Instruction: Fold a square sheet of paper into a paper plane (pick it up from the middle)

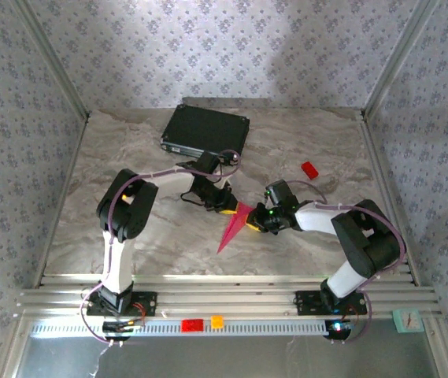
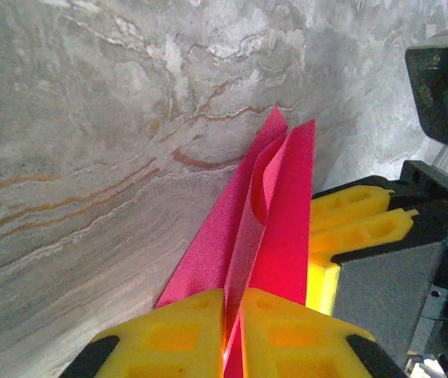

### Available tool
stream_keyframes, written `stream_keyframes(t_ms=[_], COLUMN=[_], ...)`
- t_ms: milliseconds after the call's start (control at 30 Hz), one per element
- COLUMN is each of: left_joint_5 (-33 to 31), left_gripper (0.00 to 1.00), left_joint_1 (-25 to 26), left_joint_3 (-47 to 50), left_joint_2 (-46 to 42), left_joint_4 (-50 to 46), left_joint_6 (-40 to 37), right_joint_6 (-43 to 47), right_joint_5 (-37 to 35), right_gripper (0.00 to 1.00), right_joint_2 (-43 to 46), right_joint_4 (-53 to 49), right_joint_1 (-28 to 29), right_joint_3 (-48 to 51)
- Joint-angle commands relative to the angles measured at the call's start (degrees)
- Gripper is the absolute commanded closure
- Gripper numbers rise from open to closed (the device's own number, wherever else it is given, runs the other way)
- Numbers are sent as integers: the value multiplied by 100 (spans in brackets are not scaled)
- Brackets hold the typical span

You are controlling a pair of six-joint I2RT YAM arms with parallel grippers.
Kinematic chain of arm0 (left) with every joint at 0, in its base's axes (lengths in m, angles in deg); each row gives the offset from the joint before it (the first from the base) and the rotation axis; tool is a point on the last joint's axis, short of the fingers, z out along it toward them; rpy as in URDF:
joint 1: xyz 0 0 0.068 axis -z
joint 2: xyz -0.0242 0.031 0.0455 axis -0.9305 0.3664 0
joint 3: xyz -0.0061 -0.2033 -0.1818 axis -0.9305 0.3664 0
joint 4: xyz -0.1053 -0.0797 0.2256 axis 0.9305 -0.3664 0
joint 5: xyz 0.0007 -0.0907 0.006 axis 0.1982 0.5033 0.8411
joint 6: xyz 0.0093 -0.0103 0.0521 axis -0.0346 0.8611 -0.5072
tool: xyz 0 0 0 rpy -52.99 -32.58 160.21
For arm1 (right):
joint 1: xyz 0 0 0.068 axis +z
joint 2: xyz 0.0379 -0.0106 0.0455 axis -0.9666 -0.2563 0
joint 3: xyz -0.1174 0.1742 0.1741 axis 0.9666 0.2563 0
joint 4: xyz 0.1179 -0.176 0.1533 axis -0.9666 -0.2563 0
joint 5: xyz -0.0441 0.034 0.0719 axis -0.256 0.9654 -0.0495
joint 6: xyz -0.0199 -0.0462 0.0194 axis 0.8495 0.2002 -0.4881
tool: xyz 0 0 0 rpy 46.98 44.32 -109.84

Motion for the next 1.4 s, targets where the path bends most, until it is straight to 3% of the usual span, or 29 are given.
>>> stream_keyframes(t_ms=[0,100,333,733,1133,1367], left_joint_5=[-141,-743,-1903,-2341,-2586,-2443], left_gripper=[88,93,94,93,91,71], left_joint_1=[24,20,22,90,113,158], left_joint_3=[88,189,567,706,776,985], left_joint_2=[-413,-706,-1345,-1594,-1673,-2113], left_joint_4=[12,-66,-15,-81,-208,-197], left_joint_6=[-47,7,414,621,596,310], right_joint_6=[-75,-175,-284,-569,-739,-838], right_joint_5=[-118,-67,-100,-125,-210,-140], right_gripper=[79,72,53,52,69,86], right_joint_2=[100,361,675,-148,-517,-465], right_joint_4=[386,552,670,1049,969,1065], right_joint_1=[-38,-43,221,777,828,779], right_joint_3=[134,215,37,-676,-734,-724])
